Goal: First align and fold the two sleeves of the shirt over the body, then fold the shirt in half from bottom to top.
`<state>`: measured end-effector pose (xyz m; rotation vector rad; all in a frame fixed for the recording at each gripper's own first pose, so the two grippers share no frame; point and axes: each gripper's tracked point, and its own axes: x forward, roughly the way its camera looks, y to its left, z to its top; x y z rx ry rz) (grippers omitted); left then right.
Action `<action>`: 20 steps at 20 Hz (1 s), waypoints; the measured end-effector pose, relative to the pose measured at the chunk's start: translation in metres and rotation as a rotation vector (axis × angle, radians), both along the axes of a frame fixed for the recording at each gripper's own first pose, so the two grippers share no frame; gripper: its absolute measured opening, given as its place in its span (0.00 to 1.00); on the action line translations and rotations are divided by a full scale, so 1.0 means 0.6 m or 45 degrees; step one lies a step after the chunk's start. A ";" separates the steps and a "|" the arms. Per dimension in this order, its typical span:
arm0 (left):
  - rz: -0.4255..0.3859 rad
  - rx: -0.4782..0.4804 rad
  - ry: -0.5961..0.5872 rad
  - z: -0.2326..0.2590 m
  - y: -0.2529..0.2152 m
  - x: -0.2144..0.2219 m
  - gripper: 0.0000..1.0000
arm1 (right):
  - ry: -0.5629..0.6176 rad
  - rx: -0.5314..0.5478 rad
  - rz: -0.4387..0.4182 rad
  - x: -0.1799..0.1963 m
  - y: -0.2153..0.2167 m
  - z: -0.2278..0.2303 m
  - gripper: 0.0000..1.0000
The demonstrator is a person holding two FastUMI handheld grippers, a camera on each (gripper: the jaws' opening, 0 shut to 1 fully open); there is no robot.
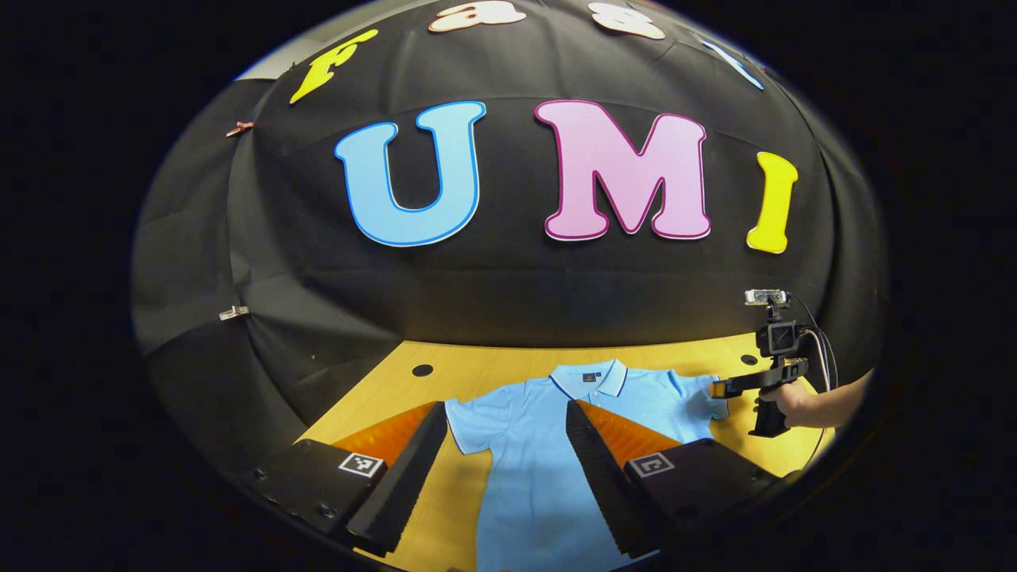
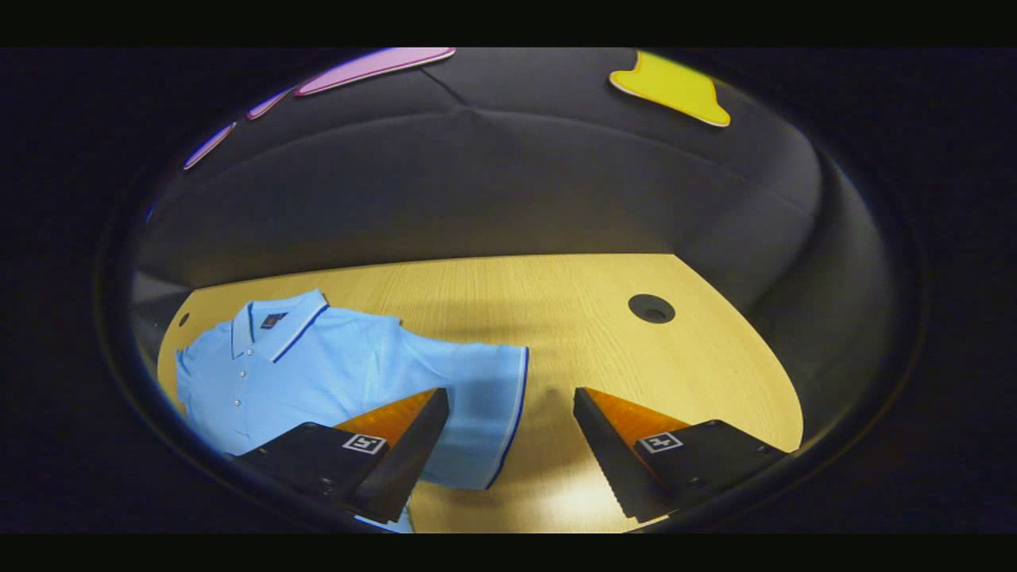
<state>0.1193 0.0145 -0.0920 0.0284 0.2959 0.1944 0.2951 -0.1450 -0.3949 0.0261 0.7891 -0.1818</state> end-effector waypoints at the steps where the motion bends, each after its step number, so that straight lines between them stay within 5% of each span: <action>1: -0.002 -0.002 -0.001 0.003 -0.002 -0.002 0.96 | 0.019 0.005 0.003 -0.004 0.001 -0.006 0.98; 3: -0.001 -0.001 0.000 0.000 -0.006 -0.005 0.96 | 0.063 0.026 0.012 -0.015 0.012 -0.020 0.86; 4: 0.000 0.002 0.001 0.000 -0.006 -0.007 0.96 | 0.049 0.045 0.003 -0.007 0.017 -0.023 0.70; 11: 0.023 -0.011 0.003 -0.002 -0.009 -0.036 0.96 | 0.030 0.088 -0.028 -0.003 0.013 -0.018 0.34; 12: 0.026 -0.007 0.007 -0.006 -0.006 -0.042 0.96 | 0.030 0.091 -0.029 0.002 0.019 -0.018 0.17; 14: 0.034 -0.006 0.010 -0.009 0.000 -0.051 0.96 | 0.028 0.114 -0.028 0.002 0.024 -0.021 0.14; 15: 0.038 -0.013 0.014 -0.012 0.003 -0.054 0.96 | 0.024 0.132 -0.030 0.006 0.027 -0.019 0.02; 19: 0.047 -0.030 0.024 -0.020 0.014 -0.063 0.96 | 0.018 0.146 -0.058 0.008 0.028 -0.008 0.00; 20: 0.049 -0.026 0.022 -0.020 0.019 -0.064 0.96 | -0.004 0.129 -0.057 0.013 0.028 0.003 0.11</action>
